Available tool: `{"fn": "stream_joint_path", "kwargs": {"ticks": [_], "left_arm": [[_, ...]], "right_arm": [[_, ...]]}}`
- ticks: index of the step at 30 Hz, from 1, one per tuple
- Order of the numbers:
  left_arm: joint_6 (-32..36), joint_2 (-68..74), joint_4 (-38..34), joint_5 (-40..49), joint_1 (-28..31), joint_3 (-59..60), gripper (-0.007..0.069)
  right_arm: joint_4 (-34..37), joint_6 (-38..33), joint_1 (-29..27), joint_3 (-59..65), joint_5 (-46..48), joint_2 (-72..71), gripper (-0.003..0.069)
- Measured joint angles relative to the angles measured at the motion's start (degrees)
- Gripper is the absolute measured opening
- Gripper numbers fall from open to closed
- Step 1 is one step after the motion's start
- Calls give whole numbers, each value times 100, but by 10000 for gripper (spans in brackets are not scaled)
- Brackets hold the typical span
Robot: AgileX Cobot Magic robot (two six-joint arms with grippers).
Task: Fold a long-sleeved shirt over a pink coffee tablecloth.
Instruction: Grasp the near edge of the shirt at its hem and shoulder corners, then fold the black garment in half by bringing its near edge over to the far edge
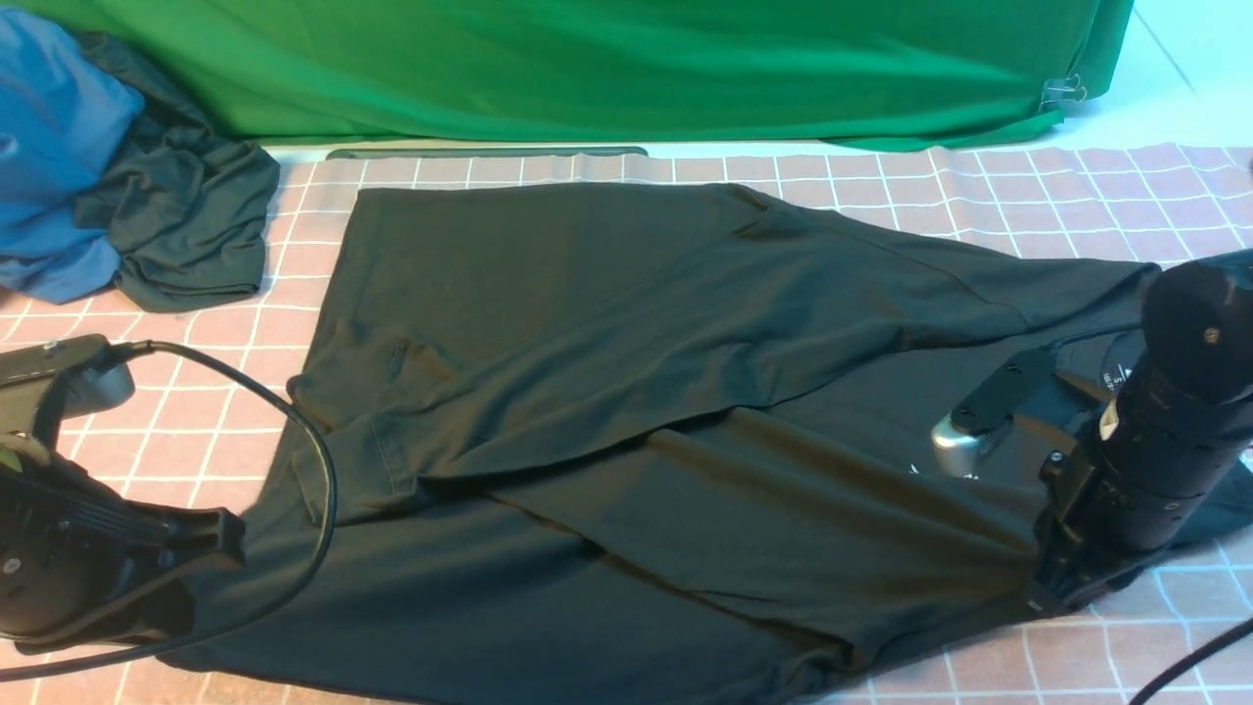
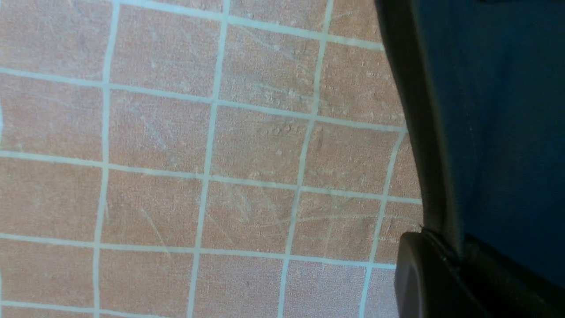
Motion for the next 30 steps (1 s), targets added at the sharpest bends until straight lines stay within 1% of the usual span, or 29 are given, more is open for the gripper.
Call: {"fn": "stream_joint_path", "kwargs": {"ticks": [9, 21, 24, 25, 27, 29, 30], "left_arm": [[-262, 0, 89, -72, 0, -210, 30], [-262, 0, 102, 308, 0, -312, 30], [-262, 0, 102, 332, 0, -312, 30], [-262, 0, 102, 331, 0, -312, 30], [-264, 0, 102, 331, 0, -312, 30], [-264, 0, 102, 331, 0, -312, 30], [-264, 0, 102, 331, 0, -312, 30]], "right_arm": [[-231, -4, 0, 0, 61, -708, 55], [-261, 8, 0, 7, 319, -728, 55], [-267, 177, 0, 7, 309, -728, 57], [-267, 283, 0, 7, 307, -728, 64], [-304, 492, 0, 7, 277, -728, 104], [-398, 677, 0, 7, 278, -728, 170], [-505, 837, 0, 7, 278, -728, 227]]}}
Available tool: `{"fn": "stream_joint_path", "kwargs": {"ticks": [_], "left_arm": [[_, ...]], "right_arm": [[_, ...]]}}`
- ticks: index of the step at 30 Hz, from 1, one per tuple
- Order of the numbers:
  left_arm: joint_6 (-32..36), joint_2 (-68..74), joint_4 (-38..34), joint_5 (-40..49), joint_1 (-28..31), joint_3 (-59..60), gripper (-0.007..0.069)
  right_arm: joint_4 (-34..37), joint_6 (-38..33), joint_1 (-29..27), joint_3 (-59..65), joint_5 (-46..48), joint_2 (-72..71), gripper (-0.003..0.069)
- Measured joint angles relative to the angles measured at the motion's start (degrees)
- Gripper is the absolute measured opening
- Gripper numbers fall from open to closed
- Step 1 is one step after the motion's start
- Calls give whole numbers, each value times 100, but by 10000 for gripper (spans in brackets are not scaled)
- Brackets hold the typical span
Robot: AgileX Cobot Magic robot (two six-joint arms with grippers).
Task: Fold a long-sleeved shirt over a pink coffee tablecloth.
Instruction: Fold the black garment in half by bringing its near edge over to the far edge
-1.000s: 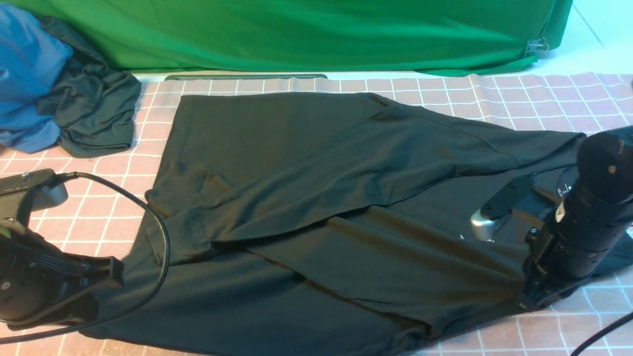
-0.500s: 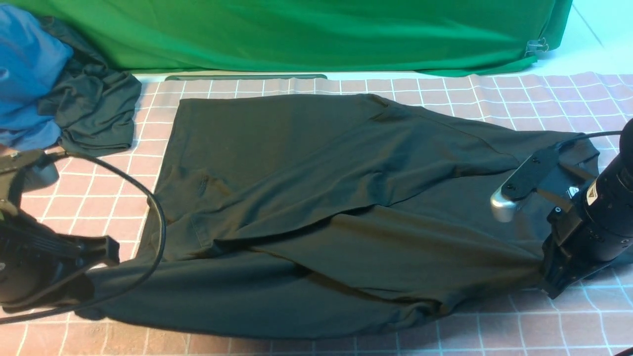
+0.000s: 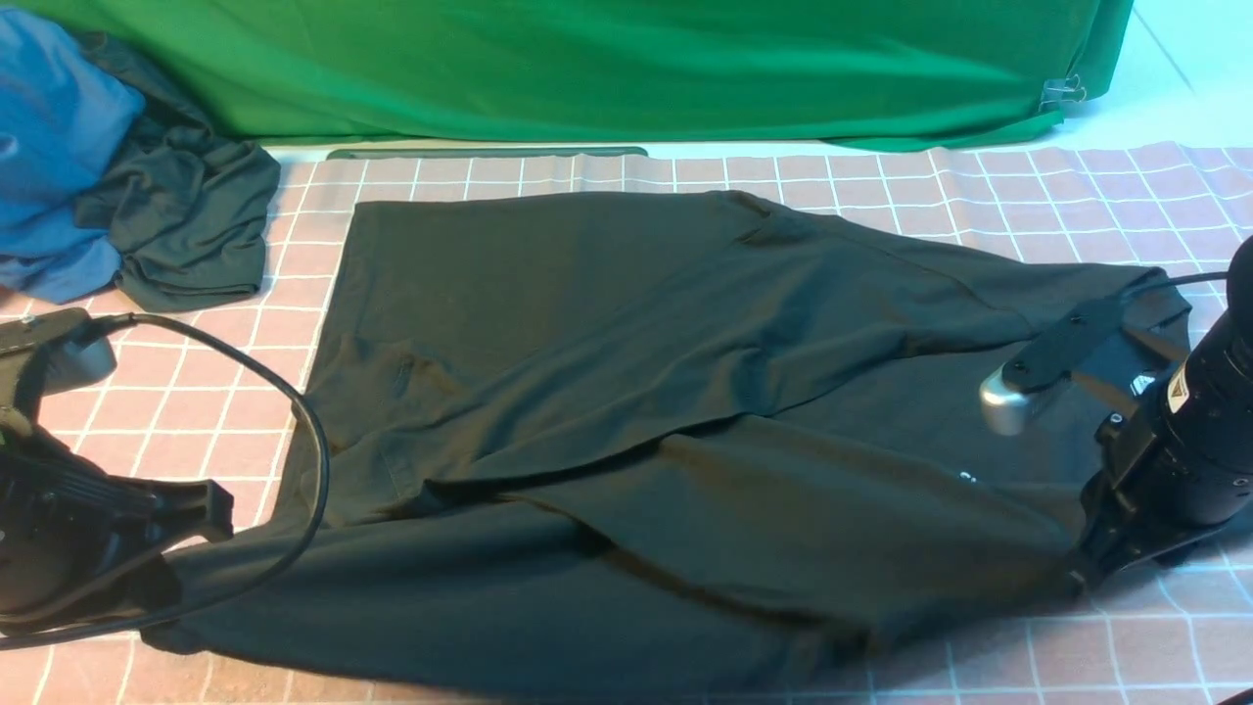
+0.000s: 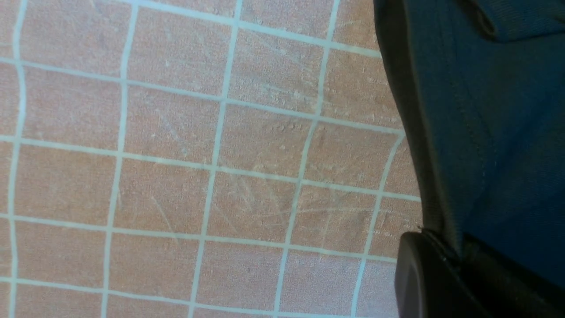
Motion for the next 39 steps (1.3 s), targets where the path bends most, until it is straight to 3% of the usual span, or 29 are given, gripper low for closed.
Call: {"fn": "stream_joint_path", "kwargs": {"ticks": [1, 2, 4, 8, 12, 15, 29, 39], "left_arm": [[0, 0, -21, 0, 0, 0, 30], [0, 0, -27, 0, 0, 0, 30], [0, 0, -42, 0, 0, 0, 30], [0, 0, -80, 0, 0, 0, 30], [0, 0, -99, 0, 0, 0, 30], [0, 0, -99, 0, 0, 0, 30], [6, 0, -135, -166, 0, 0, 30], [6, 0, -143, -166, 0, 0, 31]], "right_arm": [[-190, 328, 0, 0, 0, -2, 316], [-190, 386, 0, 0, 0, -8, 316], [-333, 1182, 0, -24, 140, -32, 463], [222, 1671, 0, -103, 608, -66, 546], [1575, 1505, 0, 26, 706, -72, 560], [2078, 1619, 4, 233, 416, -65, 575], [2217, 2653, 4, 336, -187, 878, 608], [2350, 2691, 4, 100, -305, 912, 584]]}}
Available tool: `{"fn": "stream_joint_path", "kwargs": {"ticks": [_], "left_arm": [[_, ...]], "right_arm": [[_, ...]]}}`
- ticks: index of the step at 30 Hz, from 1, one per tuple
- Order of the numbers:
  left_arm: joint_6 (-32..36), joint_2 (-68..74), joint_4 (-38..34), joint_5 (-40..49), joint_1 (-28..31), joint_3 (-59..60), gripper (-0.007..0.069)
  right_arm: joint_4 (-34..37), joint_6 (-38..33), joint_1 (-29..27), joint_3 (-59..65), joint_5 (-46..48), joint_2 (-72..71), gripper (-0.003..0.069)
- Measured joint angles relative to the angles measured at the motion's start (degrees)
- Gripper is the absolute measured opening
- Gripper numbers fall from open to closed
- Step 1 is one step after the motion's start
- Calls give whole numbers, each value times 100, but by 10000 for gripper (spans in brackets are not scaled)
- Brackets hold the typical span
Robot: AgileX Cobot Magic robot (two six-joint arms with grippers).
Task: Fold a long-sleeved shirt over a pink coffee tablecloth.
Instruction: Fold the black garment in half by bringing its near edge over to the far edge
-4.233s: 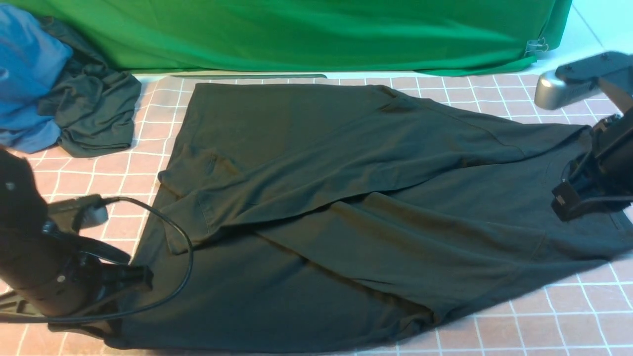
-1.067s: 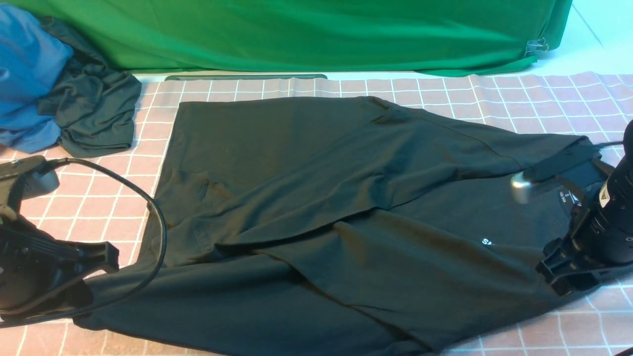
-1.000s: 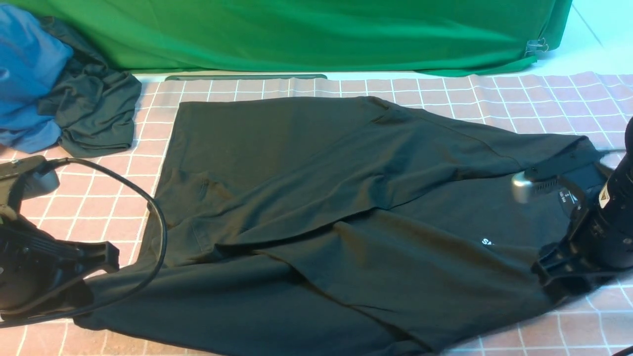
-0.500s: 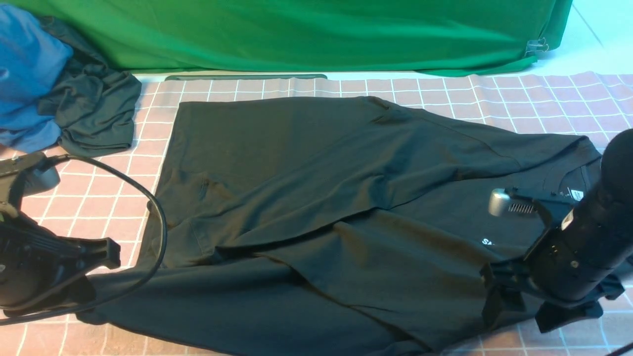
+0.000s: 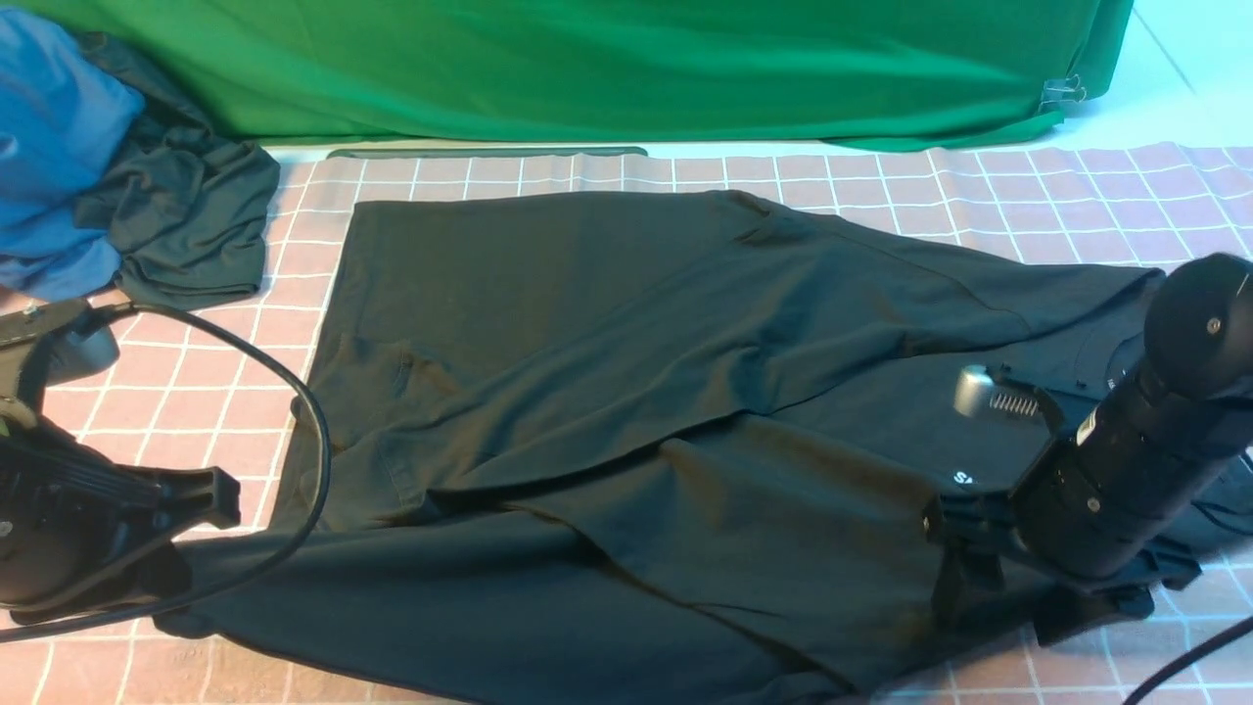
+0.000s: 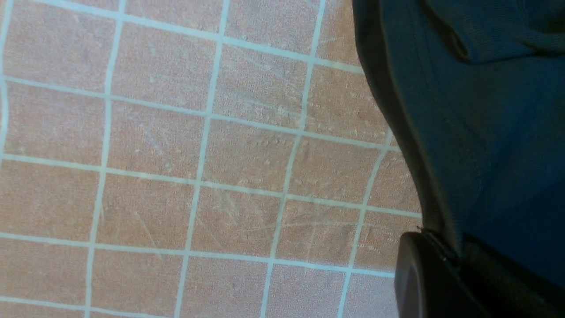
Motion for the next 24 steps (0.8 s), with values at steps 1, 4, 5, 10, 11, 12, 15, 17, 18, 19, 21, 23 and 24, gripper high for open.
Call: {"fn": "stream_joint_path", "kwargs": {"ticks": [1, 4, 5, 10, 11, 12, 15, 17, 18, 19, 21, 23, 24], "left_arm": [[0, 0, 0, 0, 0, 0, 31], [0, 0, 0, -11, 0, 0, 31], [0, 0, 0, -18, 0, 0, 31], [0, 0, -5, -66, 0, 0, 31], [0, 0, -6, -77, 0, 0, 31], [0, 0, -11, -83, 0, 0, 31], [0, 0, -25, -88, 0, 0, 31], [0, 0, -30, -88, 0, 0, 31], [0, 0, -30, -88, 0, 0, 31], [0, 0, -30, -105, 0, 0, 31], [0, 0, -30, -179, 0, 0, 31], [0, 0, -44, -243, 0, -41, 31], [-5, 0, -44, -253, 0, -78, 31]], "right_arm": [[7, 0, 0, -23, -7, 0, 583], [7, 0, 0, -41, -116, 0, 581], [7, 0, 0, -41, -173, 0, 580], [7, -13, 0, -43, -294, 97, 517], [7, -25, 0, -43, -308, 132, 473], [2, -48, 0, -43, -329, 160, 426], [-11, -176, 0, -48, -378, 167, 271], [3, -318, 0, -48, -403, 123, 100], [3, -338, 0, -48, -403, 93, 84], [-3, -367, 0, -48, -403, 42, 76], [-64, -417, 0, -48, -390, -132, 70], [-170, -457, 0, -48, -367, -363, 70], [-210, -473, 0, -48, -357, -449, 70]]}}
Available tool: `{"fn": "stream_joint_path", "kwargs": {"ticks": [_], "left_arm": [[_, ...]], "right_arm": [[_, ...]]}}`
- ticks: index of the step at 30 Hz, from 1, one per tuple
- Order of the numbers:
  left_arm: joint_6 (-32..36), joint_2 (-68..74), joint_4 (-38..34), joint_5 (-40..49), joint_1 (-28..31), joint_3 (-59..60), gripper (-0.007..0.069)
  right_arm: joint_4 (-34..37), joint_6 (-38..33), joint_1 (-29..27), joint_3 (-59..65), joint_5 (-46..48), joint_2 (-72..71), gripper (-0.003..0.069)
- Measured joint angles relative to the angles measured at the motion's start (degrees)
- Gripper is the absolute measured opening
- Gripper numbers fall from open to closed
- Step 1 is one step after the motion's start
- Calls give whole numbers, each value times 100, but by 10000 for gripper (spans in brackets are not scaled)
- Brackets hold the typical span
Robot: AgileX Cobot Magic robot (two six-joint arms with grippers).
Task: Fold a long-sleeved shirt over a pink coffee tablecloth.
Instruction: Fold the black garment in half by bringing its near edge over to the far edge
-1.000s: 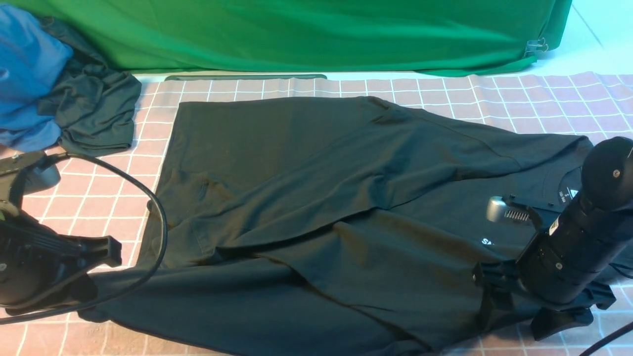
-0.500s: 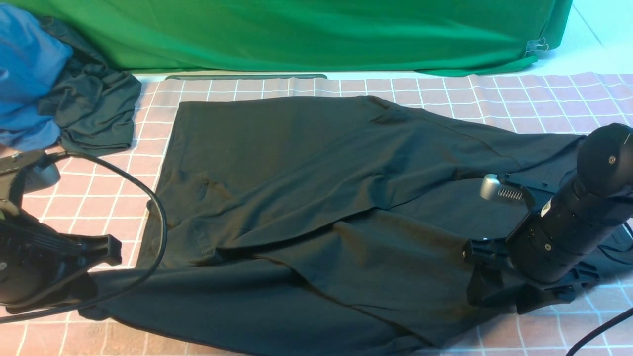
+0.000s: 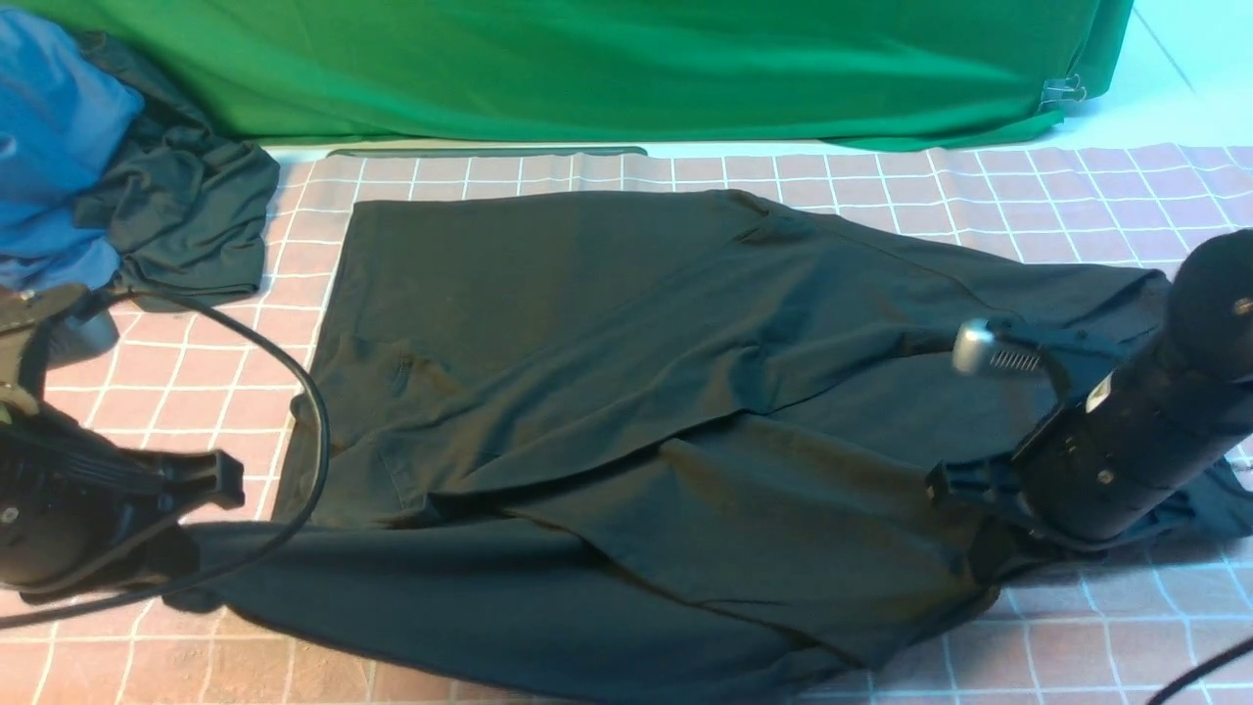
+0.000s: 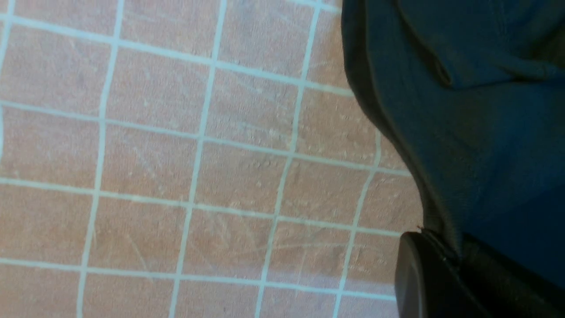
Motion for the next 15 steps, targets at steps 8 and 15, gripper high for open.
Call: {"fn": "stream_joint_path", "kwargs": {"ticks": [8, 15], "left_arm": [[-215, 279, 0, -478, 0, -250, 31], [-321, 1152, -166, -716, 0, -782, 31]], "right_arm": [[-125, -61, -239, -395, 339, -214, 70], [-150, -167, -501, -1025, 447, -125, 70]]}}
